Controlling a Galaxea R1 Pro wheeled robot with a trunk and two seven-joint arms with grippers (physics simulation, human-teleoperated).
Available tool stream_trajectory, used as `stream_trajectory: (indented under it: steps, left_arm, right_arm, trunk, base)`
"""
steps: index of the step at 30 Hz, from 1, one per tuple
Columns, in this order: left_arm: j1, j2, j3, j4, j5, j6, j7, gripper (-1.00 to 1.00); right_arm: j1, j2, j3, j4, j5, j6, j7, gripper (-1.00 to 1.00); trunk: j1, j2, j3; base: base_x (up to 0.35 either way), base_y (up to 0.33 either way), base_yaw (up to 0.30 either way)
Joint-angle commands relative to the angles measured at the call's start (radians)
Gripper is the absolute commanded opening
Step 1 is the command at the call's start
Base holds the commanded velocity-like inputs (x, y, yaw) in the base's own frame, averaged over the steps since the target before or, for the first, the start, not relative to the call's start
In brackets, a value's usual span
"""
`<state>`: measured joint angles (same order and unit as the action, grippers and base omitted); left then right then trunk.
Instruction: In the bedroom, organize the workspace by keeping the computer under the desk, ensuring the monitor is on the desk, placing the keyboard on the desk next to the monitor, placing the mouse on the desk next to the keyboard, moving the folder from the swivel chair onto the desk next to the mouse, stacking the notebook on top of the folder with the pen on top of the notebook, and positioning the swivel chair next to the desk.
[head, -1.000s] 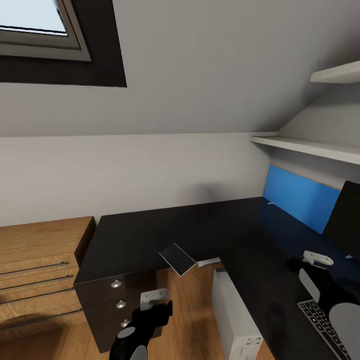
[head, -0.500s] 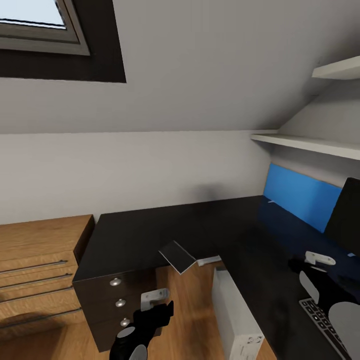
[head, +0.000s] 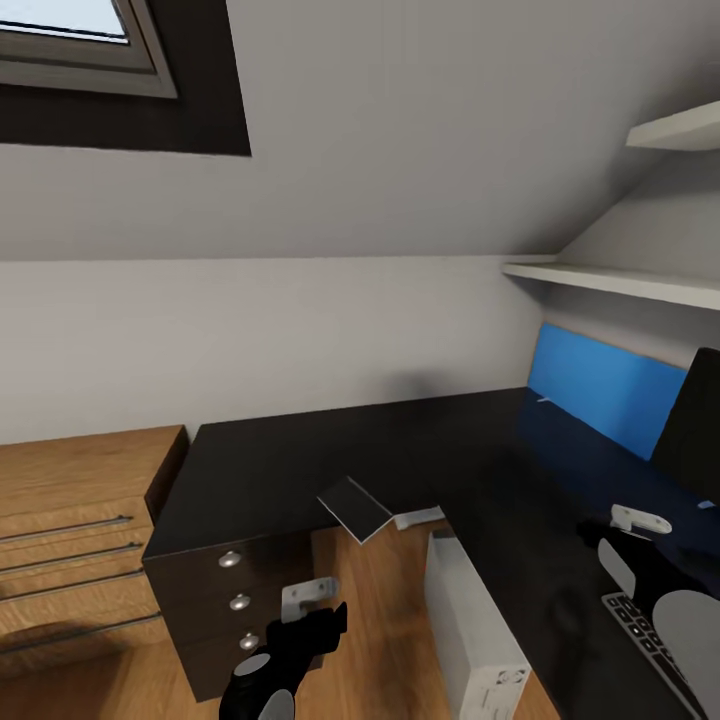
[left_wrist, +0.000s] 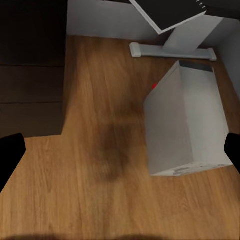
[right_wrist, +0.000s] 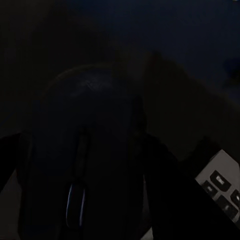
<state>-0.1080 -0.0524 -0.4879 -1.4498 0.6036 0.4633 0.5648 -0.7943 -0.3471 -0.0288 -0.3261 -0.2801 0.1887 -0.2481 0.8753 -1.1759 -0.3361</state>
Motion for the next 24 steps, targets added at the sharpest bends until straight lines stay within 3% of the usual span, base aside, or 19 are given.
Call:
stream_trajectory:
  steps: [1,24]
  left_arm:
    - [-0.001,0.000,-0.001,-0.001,0.009,0.002,0.009,1.00]
    - [-0.001,0.000,0.000,-0.001,0.010,0.002,0.010,1.00]
  right_arm:
    - [0.000,0.000,-0.002,-0.002,-0.007,0.005,-0.003,-1.00]
    - [0.000,0.002,-0.002,-0.002,-0.006,0.003,-0.003,-1.00]
  trunk:
    - [0.004,-0.008,-0.004]
    - [0.092,-0.169,-0.077]
  base:
    - [0.000,0.000,0.000]
    - [0.000,0.000,0.000]
